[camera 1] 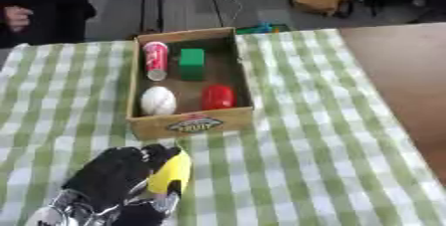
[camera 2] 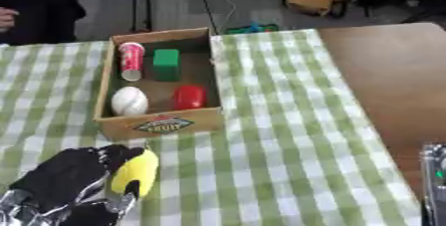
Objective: Pick up objects on the table and place them in the box.
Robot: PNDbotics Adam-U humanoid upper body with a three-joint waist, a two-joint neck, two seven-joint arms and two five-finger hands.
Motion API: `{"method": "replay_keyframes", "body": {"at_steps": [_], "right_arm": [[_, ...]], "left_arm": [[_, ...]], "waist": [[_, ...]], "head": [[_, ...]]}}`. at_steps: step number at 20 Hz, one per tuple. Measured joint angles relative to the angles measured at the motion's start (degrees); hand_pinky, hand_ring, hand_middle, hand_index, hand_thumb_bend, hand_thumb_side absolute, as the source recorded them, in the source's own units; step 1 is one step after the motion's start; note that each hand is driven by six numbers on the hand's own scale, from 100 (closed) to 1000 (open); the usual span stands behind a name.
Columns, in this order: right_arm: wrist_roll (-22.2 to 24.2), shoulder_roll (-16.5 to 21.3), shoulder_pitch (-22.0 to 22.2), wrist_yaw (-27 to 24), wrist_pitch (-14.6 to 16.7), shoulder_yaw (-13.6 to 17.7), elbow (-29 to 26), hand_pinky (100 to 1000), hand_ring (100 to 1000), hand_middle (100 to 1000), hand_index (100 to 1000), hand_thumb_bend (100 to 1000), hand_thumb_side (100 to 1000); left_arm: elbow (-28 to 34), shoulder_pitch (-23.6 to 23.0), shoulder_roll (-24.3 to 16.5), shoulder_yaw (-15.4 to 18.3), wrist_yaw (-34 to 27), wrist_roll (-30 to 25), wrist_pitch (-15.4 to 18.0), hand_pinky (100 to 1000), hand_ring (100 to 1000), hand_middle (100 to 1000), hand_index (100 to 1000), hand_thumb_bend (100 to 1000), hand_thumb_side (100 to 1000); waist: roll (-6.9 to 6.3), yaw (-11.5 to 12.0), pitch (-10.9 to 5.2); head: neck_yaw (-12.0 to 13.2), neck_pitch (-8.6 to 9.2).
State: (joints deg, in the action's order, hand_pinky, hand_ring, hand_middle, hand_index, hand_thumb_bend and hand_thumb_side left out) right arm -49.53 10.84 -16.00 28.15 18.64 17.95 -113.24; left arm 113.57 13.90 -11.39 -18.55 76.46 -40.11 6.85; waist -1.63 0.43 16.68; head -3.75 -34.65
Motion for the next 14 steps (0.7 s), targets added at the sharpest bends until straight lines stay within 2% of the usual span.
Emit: {"method": "replay_keyframes", "body": {"at_steps": [6, 10, 14], "right_arm": [[0.2, 0.0, 0.0, -0.1, 0.1, -0.1, 0.0, 449, 446, 382, 489, 100, 681], [0.4, 0.0, 0.2, -0.4, 0.2, -0.3, 0.0, 449, 447, 383, 490, 100, 682], [0.5, 0.0, 0.2, -0.6, 0.3, -0.4, 0.0, 449, 447, 383, 490, 100, 683]], "left_arm": [[0.0, 0.2, -0.2, -0.3, -1.5, 0.6, 0.7, 201, 538, 788, 1000, 100, 1000], [0.0, 1.6, -2.8, -0.5, -3.6, 3.8, 2.2, 206, 538, 781, 1000, 100, 1000], [0.0, 3.4, -5.9, -0.3, -5.3, 5.8, 2.3, 216, 538, 783, 1000, 100, 1000]], "waist": [[0.01, -0.2, 0.11], [-0.01, -0.3, 0.1], [-0.03, -0.3, 0.1]], "head": [[0.0, 0.02], [-0.5, 0.0], [-0.7, 0.0]]}}
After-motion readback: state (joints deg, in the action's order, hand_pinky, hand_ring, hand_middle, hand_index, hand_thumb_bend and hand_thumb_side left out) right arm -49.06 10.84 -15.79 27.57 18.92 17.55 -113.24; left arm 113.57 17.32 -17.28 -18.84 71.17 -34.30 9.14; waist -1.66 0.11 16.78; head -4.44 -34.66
